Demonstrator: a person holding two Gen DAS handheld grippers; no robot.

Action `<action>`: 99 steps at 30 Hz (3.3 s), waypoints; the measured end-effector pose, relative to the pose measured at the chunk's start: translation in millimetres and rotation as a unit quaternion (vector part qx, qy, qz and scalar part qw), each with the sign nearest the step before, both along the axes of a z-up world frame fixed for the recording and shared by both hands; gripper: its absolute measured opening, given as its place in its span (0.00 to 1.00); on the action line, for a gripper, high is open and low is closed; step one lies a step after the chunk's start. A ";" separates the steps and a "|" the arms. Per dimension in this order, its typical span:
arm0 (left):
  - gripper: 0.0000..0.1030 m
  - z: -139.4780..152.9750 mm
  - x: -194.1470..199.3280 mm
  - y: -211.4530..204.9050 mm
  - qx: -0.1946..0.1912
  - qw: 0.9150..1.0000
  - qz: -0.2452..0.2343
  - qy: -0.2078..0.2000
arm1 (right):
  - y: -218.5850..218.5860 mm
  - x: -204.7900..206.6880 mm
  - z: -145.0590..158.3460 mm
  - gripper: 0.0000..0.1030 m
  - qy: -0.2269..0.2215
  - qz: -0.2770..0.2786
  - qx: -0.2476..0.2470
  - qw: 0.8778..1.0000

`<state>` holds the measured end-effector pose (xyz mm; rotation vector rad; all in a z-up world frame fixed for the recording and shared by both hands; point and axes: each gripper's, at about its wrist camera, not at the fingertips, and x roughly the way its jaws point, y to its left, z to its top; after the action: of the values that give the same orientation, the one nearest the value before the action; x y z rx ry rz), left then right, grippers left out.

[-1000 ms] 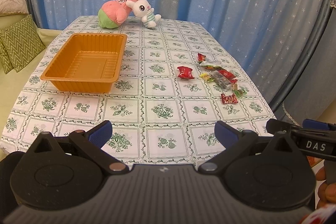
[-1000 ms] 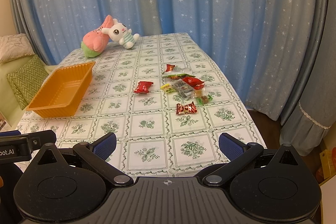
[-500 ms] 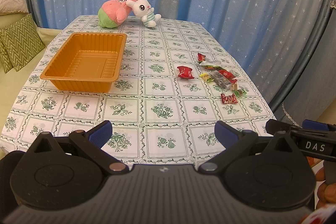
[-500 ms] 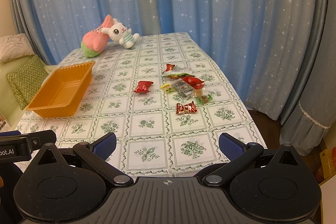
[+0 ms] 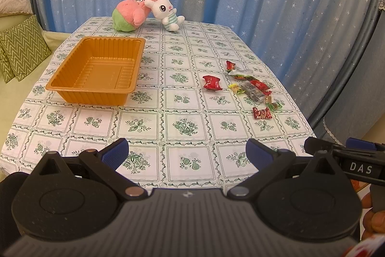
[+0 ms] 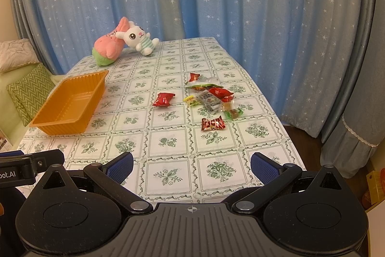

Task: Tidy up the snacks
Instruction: 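Move the right gripper to the red-wrapped candy and close on it, then carry the red candy with the right gripper over the orange tray and release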

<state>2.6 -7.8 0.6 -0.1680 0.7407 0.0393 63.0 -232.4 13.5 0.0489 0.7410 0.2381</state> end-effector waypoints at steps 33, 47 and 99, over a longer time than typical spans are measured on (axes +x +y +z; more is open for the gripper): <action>0.99 -40.3 123.6 -0.4 -0.014 0.999 -0.034 0.016 | -41.8 92.7 -17.3 1.00 -0.031 -0.031 -0.004 0.999; 0.96 -96.9 217.6 11.4 -0.001 0.998 -0.040 0.045 | -19.7 173.6 -117.2 0.83 0.007 0.024 -0.004 1.000; 0.60 -148.5 332.2 -31.0 -0.004 0.991 -0.129 0.040 | 10.2 217.8 -142.4 0.17 -0.007 0.043 -0.068 0.997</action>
<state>334.7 -38.8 -147.9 -0.0778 0.8378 -0.2036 280.8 -222.1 -129.0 -0.1138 0.7440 0.2693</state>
